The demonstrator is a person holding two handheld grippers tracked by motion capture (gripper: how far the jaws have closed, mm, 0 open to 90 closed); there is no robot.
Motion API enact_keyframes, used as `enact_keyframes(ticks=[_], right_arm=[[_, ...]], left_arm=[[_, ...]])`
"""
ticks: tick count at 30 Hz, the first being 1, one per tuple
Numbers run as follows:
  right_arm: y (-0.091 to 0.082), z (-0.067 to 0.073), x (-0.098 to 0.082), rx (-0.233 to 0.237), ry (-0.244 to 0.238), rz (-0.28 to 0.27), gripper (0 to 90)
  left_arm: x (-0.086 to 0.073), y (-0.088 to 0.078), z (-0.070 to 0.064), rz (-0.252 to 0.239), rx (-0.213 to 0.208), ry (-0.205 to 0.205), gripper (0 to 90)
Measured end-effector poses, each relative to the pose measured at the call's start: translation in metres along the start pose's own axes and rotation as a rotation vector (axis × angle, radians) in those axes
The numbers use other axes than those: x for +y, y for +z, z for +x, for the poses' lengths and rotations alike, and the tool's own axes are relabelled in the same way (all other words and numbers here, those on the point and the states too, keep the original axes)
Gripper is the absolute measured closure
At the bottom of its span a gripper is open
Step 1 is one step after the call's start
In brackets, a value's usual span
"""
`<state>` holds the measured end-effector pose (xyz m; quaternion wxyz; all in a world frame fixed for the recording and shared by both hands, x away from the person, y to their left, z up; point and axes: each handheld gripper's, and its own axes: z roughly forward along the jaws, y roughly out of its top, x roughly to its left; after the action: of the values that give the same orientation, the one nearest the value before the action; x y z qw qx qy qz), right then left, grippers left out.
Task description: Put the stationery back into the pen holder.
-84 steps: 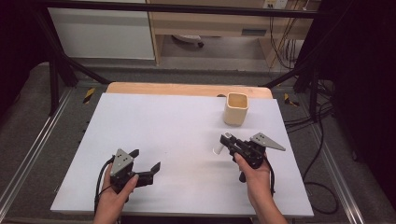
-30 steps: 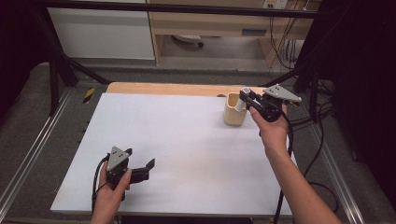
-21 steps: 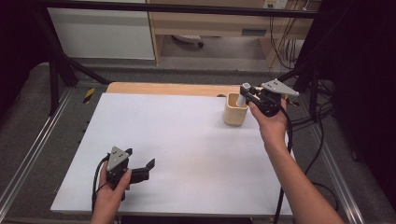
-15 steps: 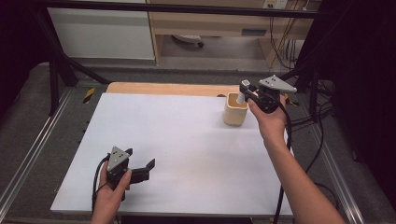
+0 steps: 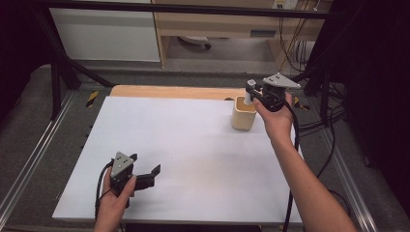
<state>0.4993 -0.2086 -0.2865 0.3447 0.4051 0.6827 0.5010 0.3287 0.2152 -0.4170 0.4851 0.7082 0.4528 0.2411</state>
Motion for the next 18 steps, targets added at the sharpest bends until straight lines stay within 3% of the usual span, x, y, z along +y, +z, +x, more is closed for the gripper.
enact_keyframes(ticks=[18], right_arm=[[0.013, -0.006, -0.001, 0.005, -0.017, 0.071, 70.9]], left_arm=[[0.0, 0.0, 0.0, 0.0, -0.002, 0.003, 5.1]])
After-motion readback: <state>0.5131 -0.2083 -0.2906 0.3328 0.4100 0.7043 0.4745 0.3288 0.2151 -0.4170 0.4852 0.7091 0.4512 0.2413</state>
